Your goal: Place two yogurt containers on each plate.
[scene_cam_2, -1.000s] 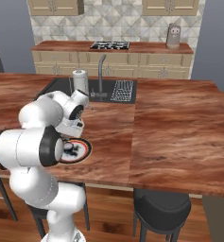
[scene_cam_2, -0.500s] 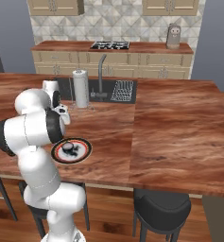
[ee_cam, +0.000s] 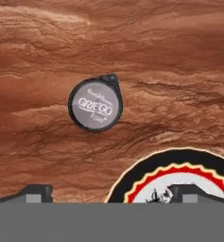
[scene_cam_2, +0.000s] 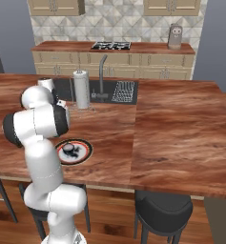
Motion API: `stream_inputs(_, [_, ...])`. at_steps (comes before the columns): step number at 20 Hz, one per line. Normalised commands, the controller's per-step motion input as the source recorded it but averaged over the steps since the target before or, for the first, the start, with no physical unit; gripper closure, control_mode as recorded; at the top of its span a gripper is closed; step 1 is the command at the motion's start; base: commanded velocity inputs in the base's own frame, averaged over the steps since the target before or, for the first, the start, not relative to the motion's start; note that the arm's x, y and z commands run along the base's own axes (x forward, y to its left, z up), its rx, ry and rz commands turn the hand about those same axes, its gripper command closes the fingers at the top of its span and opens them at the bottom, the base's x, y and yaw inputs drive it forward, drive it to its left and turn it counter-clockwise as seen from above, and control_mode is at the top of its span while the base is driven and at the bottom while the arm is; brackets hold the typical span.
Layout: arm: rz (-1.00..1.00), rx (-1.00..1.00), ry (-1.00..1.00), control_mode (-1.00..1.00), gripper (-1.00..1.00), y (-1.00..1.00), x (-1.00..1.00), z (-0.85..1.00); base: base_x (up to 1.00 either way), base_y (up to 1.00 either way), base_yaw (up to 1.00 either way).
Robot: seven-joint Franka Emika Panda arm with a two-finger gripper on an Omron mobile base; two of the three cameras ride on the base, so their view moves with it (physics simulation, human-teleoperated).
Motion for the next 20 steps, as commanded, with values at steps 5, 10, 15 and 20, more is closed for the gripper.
stream_inputs(5, [-0.13,0.0,-0.17,-1.0,-1.0,0.07,0.31,-0.45,0.0,0.0,0.0])
stream_inputs(10, [-0.15,0.0,-0.03,-1.0,-1.0,0.06,0.39,-0.3,0.0,0.0,0.0])
stream_inputs(15, [-0.12,0.0,0.0,-1.0,-1.0,0.19,0.29,-0.3,0.0,0.0,0.0])
stream_inputs(20, [-0.09,0.0,0.01,-1.0,-1.0,0.25,0.37,-0.22,0.0,0.0,0.0])
